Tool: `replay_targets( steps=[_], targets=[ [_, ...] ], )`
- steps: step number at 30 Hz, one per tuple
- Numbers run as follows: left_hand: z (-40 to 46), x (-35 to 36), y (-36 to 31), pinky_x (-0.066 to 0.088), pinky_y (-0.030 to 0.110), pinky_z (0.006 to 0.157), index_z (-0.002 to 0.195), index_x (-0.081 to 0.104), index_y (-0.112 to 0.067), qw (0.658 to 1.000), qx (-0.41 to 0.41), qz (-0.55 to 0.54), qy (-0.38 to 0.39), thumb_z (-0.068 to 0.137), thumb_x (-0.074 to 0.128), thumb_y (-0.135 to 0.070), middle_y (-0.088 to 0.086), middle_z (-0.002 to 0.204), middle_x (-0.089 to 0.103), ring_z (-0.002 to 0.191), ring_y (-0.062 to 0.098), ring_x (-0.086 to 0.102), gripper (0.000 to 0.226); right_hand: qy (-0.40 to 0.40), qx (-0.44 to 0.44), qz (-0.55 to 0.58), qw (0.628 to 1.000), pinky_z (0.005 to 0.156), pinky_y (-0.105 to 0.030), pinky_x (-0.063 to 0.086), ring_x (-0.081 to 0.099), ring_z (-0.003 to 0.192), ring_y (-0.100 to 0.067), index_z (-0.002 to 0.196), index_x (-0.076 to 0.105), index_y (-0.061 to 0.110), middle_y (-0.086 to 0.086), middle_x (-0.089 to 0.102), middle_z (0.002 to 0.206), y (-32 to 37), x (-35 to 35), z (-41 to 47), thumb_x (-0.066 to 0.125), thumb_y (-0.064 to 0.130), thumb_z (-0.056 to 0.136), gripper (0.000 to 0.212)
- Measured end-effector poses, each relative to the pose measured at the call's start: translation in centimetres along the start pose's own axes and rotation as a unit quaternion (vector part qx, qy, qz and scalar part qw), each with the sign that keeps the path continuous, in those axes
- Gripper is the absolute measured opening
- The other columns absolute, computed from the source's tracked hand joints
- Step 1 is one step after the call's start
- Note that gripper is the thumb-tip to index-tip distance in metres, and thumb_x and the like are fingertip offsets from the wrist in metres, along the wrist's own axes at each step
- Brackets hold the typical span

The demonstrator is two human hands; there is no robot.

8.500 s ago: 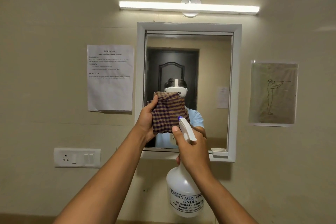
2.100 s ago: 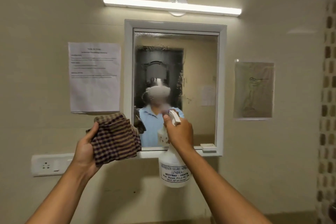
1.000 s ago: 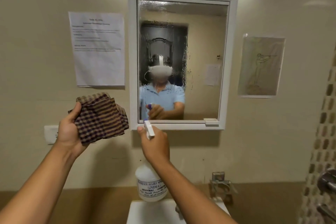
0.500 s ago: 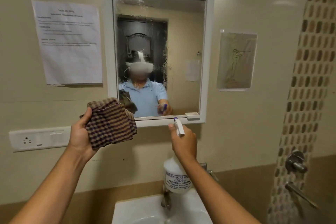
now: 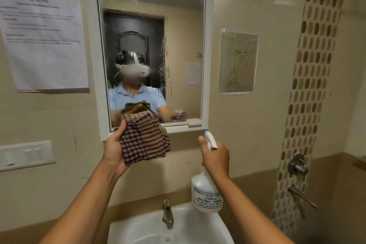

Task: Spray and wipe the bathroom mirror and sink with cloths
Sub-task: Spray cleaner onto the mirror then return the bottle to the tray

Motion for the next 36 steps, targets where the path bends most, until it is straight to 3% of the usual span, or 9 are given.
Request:
replay_targets(
  steps=[4, 9, 12, 19, 22, 25, 30, 34, 36],
  targets=[
    [-0.3, 0.1, 1.6, 0.063, 0.044, 0.069, 0.084, 0.083, -0.015, 1.0, -0.019, -0.013, 0.013, 0.105, 0.03, -0.043, 0.011, 0.099, 0.077, 0.088, 0.027, 0.076, 0.064, 0.004, 0.012, 0.034, 0.999, 0.059, -0.048, 0.057, 0.065, 0.057, -0.031, 0.058, 0.051, 0.022, 0.002, 0.053, 0.052, -0.8, 0.1, -1.4, 0.06, 0.051, 0.092, 0.046],
    [0.2, -1.2, 3.0, 0.06, 0.049, 0.08, 0.096, 0.081, -0.012, 0.999, -0.037, -0.019, 0.01, 0.103, 0.033, -0.046, 0.015, 0.113, 0.074, 0.101, 0.032, 0.072, 0.059, 0.031, 0.009, 0.07, 0.997, 0.058, -0.048, 0.056, 0.064, 0.06, -0.039, 0.072, 0.06, 0.007, -0.011, 0.059, 0.059, 0.4, 0.8, -3.5, 0.061, 0.046, 0.093, 0.045],
    [0.7, -1.8, 4.0, 0.059, 0.05, 0.084, 0.099, 0.08, -0.011, 0.999, -0.045, -0.024, 0.01, 0.102, 0.034, -0.046, 0.016, 0.116, 0.072, 0.104, 0.032, 0.071, 0.058, 0.049, -0.01, 0.073, 0.996, 0.053, -0.039, 0.052, 0.065, 0.059, -0.037, 0.066, 0.055, 0.015, 0.0, 0.052, 0.054, 1.7, 1.3, -4.3, 0.06, 0.045, 0.094, 0.042],
    [1.8, -0.7, 8.3, 0.056, 0.052, 0.09, 0.105, 0.079, -0.011, 0.995, -0.085, -0.042, 0.028, 0.103, 0.032, -0.049, 0.016, 0.122, 0.07, 0.112, 0.033, 0.068, 0.06, 0.042, -0.055, 0.028, 0.997, 0.056, -0.036, 0.047, 0.061, 0.058, -0.024, 0.061, 0.045, 0.029, 0.004, 0.052, 0.057, 1.2, 0.3, -4.4, 0.055, 0.054, 0.095, 0.043],
    [2.0, 0.5, 11.4, 0.055, 0.052, 0.091, 0.103, 0.079, -0.012, 0.992, -0.111, -0.048, 0.029, 0.102, 0.034, -0.048, 0.016, 0.123, 0.069, 0.112, 0.034, 0.067, 0.058, 0.016, -0.06, -0.017, 0.998, 0.058, -0.033, 0.039, 0.049, 0.06, -0.014, 0.063, 0.044, 0.026, 0.005, 0.049, 0.063, -0.6, -2.0, -3.8, 0.052, 0.056, 0.095, 0.044],
    [2.1, 2.4, 15.3, 0.059, 0.051, 0.083, 0.099, 0.08, -0.012, 0.987, -0.146, -0.059, 0.037, 0.102, 0.034, -0.048, 0.016, 0.118, 0.072, 0.106, 0.034, 0.07, 0.058, -0.012, -0.063, -0.052, 0.997, 0.058, -0.038, 0.038, 0.044, 0.059, -0.014, 0.061, 0.035, 0.029, 0.006, 0.043, 0.062, -2.9, -5.1, -3.1, 0.048, 0.062, 0.094, 0.048],
    [2.4, 6.4, 23.0, 0.048, 0.056, 0.097, 0.123, 0.066, -0.009, 0.978, -0.196, -0.059, 0.038, 0.1, 0.037, -0.049, 0.019, 0.129, 0.065, 0.116, 0.037, 0.065, 0.055, -0.033, -0.043, -0.097, 0.994, 0.059, -0.039, 0.042, 0.052, 0.062, -0.018, 0.067, 0.048, 0.019, 0.001, 0.052, 0.065, -8.2, -11.8, -2.1, 0.044, 0.068, 0.091, 0.055],
    [1.5, 11.5, 29.9, 0.047, 0.056, 0.098, 0.105, 0.078, -0.012, 0.967, -0.245, -0.055, 0.048, 0.101, 0.036, -0.049, 0.017, 0.124, 0.068, 0.113, 0.036, 0.067, 0.056, -0.057, -0.023, -0.166, 0.984, 0.052, -0.032, 0.033, 0.046, 0.056, -0.014, 0.062, 0.039, 0.025, 0.005, 0.046, 0.058, -13.4, -18.3, -1.4, 0.048, 0.062, 0.093, 0.049],
    [1.0, 13.7, 33.3, 0.046, 0.056, 0.099, 0.104, 0.078, -0.011, 0.962, -0.265, -0.048, 0.053, 0.101, 0.038, -0.048, 0.017, 0.126, 0.068, 0.114, 0.036, 0.066, 0.055, -0.065, -0.013, -0.2, 0.978, 0.053, -0.035, 0.037, 0.049, 0.055, -0.017, 0.063, 0.043, 0.024, 0.004, 0.047, 0.055, -16.0, -21.3, -1.1, 0.051, 0.06, 0.093, 0.048]
  ],
)
Point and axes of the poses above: each hand's wrist, its own z-axis towards the middle knuckle, its own x-axis out of the palm, y = z × x, the point moved 8 cm from there along z, towards the middle knuckle
